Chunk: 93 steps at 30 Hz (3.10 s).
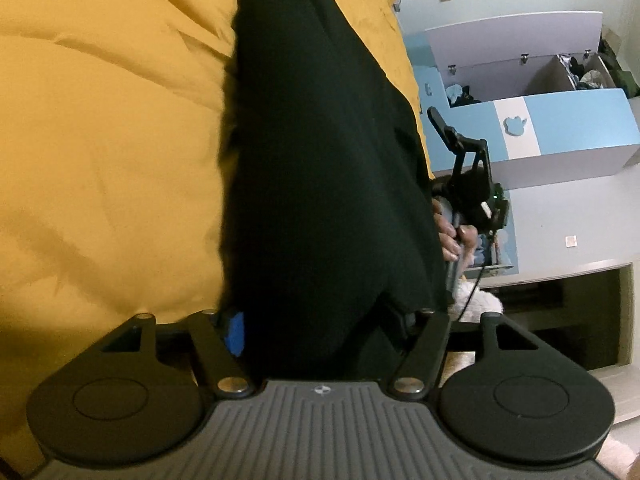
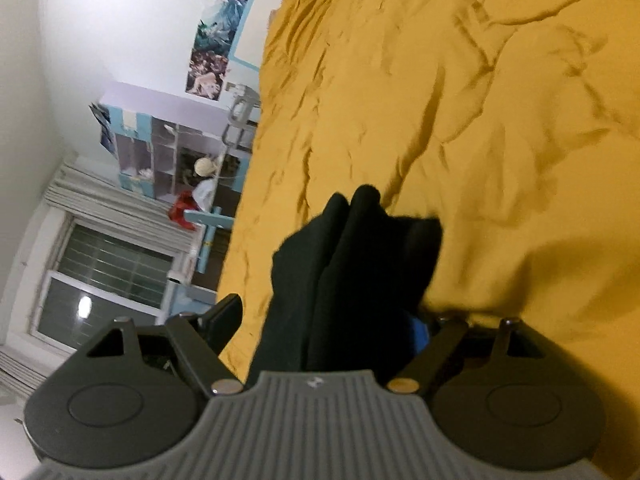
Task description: Fold small clothes
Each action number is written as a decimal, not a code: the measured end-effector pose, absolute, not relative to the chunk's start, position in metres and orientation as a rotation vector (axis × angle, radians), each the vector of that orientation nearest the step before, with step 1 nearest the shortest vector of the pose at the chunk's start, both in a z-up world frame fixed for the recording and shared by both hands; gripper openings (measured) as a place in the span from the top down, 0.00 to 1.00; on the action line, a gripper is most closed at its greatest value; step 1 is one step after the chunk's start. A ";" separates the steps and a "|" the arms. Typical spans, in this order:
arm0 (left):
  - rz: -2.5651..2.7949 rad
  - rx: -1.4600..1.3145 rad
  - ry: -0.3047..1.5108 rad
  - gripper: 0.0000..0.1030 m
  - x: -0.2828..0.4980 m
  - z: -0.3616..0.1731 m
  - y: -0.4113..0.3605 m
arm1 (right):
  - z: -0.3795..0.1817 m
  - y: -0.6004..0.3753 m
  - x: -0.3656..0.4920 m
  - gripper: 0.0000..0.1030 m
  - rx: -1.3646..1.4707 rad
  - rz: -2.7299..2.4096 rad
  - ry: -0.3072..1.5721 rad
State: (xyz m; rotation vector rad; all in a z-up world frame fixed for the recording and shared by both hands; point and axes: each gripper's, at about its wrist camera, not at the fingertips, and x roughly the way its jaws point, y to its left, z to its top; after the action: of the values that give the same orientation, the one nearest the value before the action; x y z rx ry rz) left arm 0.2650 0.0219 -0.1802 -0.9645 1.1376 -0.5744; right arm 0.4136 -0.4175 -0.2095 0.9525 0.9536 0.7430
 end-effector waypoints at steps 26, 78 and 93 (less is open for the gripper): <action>-0.525 -0.995 1.021 0.62 0.237 -0.151 0.013 | -0.162 -0.402 0.387 0.74 0.747 0.552 0.942; -0.160 -1.005 0.804 0.54 0.138 -0.181 0.234 | -0.142 -0.062 0.430 0.40 0.683 0.790 1.119; -0.152 -1.087 0.831 0.46 0.109 -0.180 0.228 | -0.171 -0.163 0.303 0.35 0.615 0.911 1.212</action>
State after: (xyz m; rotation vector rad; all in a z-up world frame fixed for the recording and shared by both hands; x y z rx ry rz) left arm 0.1092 0.2275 -0.1802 -1.0868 0.8311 -0.1517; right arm 0.3032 -0.1630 -0.1708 0.6147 1.2118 0.9111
